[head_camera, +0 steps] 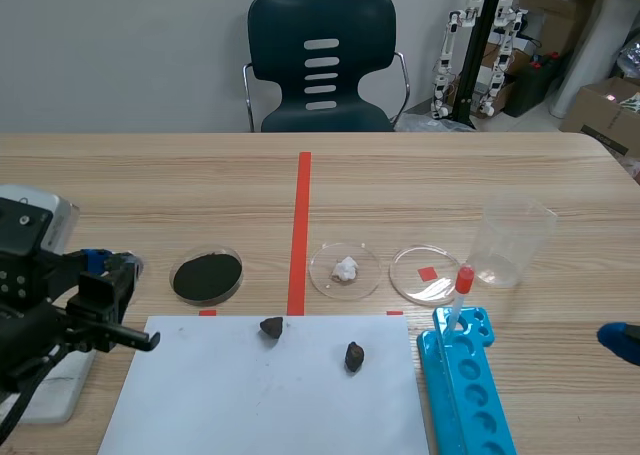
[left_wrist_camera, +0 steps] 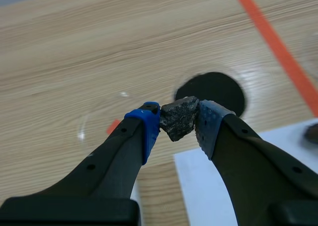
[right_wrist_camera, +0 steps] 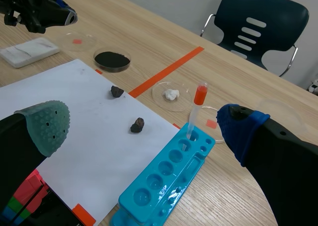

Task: Put the mineral in the empty petri dish

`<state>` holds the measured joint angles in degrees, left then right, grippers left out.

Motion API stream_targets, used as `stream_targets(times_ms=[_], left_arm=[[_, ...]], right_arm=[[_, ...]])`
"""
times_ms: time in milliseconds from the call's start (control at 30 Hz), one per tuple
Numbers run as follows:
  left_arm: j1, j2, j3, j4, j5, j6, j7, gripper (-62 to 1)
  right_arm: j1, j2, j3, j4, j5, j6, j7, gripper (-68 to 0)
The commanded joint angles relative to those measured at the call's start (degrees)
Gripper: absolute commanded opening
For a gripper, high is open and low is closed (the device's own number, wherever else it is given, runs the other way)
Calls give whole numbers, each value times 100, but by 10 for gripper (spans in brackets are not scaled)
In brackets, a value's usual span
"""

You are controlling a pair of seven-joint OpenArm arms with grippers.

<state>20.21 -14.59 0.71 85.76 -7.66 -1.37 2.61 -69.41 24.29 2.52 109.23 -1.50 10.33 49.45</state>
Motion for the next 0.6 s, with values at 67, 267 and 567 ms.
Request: stream_targets(times_ms=[67, 267, 567], left_arm=[[-787, -17, -11, -422, -295, 240, 588, -492], [-1965, -17, -11, -1390, -850, 640, 1757, -492], [-3200, -20, -11, -2455, -981, 1224, 3171, -492]], right_arm=[[7, 15, 11, 57, 61, 2, 66, -54], [7, 15, 11, 57, 61, 2, 66, -54], [7, 15, 11, 57, 61, 2, 66, -54]])
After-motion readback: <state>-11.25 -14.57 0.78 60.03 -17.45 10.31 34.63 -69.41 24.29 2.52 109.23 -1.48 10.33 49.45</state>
